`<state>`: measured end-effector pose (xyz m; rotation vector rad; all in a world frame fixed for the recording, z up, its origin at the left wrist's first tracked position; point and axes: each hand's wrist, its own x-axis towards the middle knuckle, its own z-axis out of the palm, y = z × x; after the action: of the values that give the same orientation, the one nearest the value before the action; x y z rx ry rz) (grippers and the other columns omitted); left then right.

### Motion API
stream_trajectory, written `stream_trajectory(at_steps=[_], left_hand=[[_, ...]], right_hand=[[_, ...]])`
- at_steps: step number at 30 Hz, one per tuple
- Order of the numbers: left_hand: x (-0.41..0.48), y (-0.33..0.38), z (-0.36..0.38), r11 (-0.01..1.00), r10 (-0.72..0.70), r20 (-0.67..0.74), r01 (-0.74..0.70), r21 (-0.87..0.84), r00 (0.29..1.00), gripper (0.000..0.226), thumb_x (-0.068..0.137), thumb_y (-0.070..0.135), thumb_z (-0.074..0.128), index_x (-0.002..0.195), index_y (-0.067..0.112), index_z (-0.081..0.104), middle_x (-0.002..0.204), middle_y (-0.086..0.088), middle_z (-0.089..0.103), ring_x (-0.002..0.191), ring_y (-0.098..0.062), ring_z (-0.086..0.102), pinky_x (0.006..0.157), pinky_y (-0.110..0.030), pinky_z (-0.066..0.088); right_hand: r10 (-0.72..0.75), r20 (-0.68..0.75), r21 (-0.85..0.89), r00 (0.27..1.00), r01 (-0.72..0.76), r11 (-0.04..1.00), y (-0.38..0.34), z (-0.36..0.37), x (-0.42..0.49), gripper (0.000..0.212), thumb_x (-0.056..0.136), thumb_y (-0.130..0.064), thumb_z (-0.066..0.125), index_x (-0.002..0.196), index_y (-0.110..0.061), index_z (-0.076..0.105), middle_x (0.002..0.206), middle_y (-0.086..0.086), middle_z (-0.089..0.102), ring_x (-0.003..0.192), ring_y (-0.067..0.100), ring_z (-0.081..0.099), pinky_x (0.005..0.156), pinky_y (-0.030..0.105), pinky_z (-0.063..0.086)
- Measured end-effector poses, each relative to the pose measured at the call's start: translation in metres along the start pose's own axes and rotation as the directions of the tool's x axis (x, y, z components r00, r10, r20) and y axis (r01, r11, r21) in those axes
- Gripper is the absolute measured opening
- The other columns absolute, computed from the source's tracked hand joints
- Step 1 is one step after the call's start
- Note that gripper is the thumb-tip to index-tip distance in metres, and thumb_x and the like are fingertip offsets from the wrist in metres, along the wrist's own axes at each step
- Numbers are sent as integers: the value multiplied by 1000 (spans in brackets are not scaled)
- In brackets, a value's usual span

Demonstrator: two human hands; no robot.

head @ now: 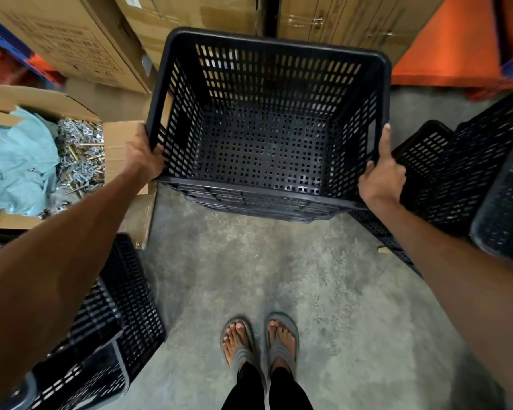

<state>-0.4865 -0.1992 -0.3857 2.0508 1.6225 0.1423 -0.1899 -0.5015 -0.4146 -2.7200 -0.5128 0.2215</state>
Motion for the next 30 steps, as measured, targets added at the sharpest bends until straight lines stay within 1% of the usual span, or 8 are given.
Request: stream_trajectory(at_steps=[7, 10, 13, 16, 19, 23, 27, 30], left_hand=[[-14, -15, 2, 999, -15, -23, 16, 47, 1000, 33, 94, 13, 54, 125, 9, 44, 115, -17, 63, 84, -21, 52, 52, -19, 37], [-13, -15, 0, 998, -1, 20, -1, 71, 1000, 48, 95, 9, 53, 138, 7, 33, 121, -20, 61, 94, -33, 63, 62, -21, 44], [-2, -6, -4, 974, 86, 99, -105, 202, 991, 82, 85, -2, 61, 149, 19, 14, 132, -22, 51, 99, -35, 62, 82, -28, 55], [9, -5, -11, 950, 126, 124, -155, 270, 984, 107, 72, 3, 74, 151, 28, 5, 135, -20, 43, 114, -42, 53, 91, -51, 50], [12, -12, -9, 933, 247, 64, -255, 255, 967, 104, 71, 16, 76, 152, 21, 10, 139, -17, 43, 119, -39, 51, 95, -53, 49], [32, 2, -7, 935, 305, -57, -288, 209, 951, 102, 77, 27, 70, 153, 21, 2, 156, -14, 25, 137, -35, 38, 106, -54, 41], [55, 23, -2, 822, 449, 86, -449, 351, 889, 93, 86, 16, 58, 155, 14, -6, 163, -9, -9, 151, -26, -2, 122, -47, 17], [60, 23, 3, 788, 470, 102, -469, 399, 877, 89, 86, 1, 48, 154, 9, -9, 161, -13, -17, 150, -26, -11, 123, -45, 13]], right_hand=[[-91, -19, -59, 996, 89, 994, 12, 3, -13, 80, 97, -15, 48, 155, -34, -3, 68, 15, 52, 61, 27, 45, 69, 40, 51], [-143, -18, -65, 990, 142, 988, 13, 2, -16, 81, 95, -12, 50, 156, -30, -2, 73, 11, 51, 60, 24, 45, 62, 38, 48], [-117, -9, -91, 993, 116, 989, 7, -5, 0, 74, 89, -18, 55, 150, -28, 15, 105, 17, 53, 76, 35, 58, 59, 35, 43], [-145, -10, -178, 989, 141, 974, -6, -11, 21, 63, 77, -22, 65, 130, -18, 30, 141, 21, 33, 117, 42, 48, 70, 42, 55], [-197, -20, -234, 980, 187, 954, -14, -15, 45, 74, 80, -19, 63, 142, -18, 23, 161, 17, 1, 140, 40, 27, 89, 49, 53], [-346, 94, -250, 934, 358, 900, -11, -4, 60, 79, 93, -13, 47, 155, -8, -2, 162, 12, -17, 151, 32, 8, 92, 45, 54], [-383, 76, -211, 921, 390, 896, -8, 2, 58, 79, 91, -5, 45, 153, 0, -4, 161, 17, -16, 151, 33, 2, 98, 41, 51], [-385, 65, -252, 921, 388, 886, -6, 1, 60, 78, 89, -1, 44, 152, 4, -2, 161, 18, -15, 151, 32, -4, 113, 39, 36]])
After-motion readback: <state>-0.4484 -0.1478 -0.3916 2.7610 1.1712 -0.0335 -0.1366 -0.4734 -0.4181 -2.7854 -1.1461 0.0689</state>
